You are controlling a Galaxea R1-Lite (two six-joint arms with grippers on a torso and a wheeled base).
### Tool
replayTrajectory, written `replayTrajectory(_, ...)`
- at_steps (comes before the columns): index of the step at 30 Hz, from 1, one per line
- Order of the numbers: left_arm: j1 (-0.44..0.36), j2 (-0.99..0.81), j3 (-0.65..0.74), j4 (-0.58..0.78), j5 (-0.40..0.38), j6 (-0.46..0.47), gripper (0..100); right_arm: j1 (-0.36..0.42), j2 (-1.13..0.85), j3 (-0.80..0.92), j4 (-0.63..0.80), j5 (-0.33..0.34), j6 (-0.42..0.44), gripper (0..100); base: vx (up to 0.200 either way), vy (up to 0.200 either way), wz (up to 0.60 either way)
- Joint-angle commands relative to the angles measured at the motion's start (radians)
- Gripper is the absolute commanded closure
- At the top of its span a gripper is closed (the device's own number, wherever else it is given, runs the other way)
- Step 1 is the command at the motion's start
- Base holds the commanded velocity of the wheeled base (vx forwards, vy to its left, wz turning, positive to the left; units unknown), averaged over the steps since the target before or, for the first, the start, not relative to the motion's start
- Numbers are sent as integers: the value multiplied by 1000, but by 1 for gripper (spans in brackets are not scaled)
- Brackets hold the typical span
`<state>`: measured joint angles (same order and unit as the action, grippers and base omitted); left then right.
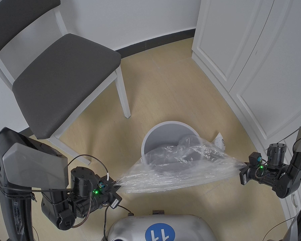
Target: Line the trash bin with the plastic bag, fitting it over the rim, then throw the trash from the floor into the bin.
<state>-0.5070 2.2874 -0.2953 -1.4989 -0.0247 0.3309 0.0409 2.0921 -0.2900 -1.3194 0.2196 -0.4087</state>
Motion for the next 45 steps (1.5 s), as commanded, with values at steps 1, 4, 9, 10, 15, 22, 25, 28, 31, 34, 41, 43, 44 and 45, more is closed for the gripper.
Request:
replayTrajectory(1, -25, 43, 1, -3, 0, 11, 100, 8, 52, 3, 0, 1, -24, 100, 0, 0, 0)
replayTrajectory(4, -31, 70, -1, -26, 6, 20, 100, 14, 75, -3, 0, 1, -28, 100, 0, 0, 0)
replayTrajectory(9, -33, 98, -47, -32, 26, 16, 100, 16, 108, -24, -1, -8, -27, 100, 0, 0, 0)
replayTrajectory(10, -33, 102, -56, -32, 42, 16, 100, 16, 114, -31, -1, -8, -27, 100, 0, 0, 0)
replayTrajectory(15, -33, 95, -85, -32, 112, 11, 100, 16, 135, -49, -9, -11, -21, 100, 0, 0, 0)
replayTrajectory(22, -25, 79, -111, -32, 158, -1, 100, 14, 123, -57, -12, -14, -16, 100, 0, 0, 0)
replayTrajectory(25, -11, 6, -53, -30, 138, -1, 100, 2, 75, -35, 0, -12, -18, 100, 0, 0, 0)
replayTrajectory(28, -8, -46, -5, -24, 88, 5, 100, -4, 68, -23, 0, -14, -22, 100, 0, 0, 0)
replayTrajectory(31, -8, -66, 22, -24, 61, 8, 100, -4, 69, -20, 0, -14, -28, 100, 0, 0, 0)
replayTrajectory(34, -10, -65, 47, -24, 48, 42, 100, -3, 75, 0, 0, -14, -53, 100, 0, 0, 0)
replayTrajectory(41, -21, 10, 33, -30, 48, 54, 100, 13, 105, 5, 0, -16, -84, 100, 0, 0, 0)
replayTrajectory(43, -22, 53, 5, -32, 49, 53, 100, 27, 137, -8, -6, -17, -82, 100, 0, 0, 0)
replayTrajectory(44, -22, 60, -1, -32, 49, 51, 100, 30, 143, -12, -9, -20, -82, 100, 0, 0, 0)
replayTrajectory(45, -22, 70, -15, -32, 49, 50, 100, 37, 155, -21, -12, -29, -81, 100, 0, 0, 0)
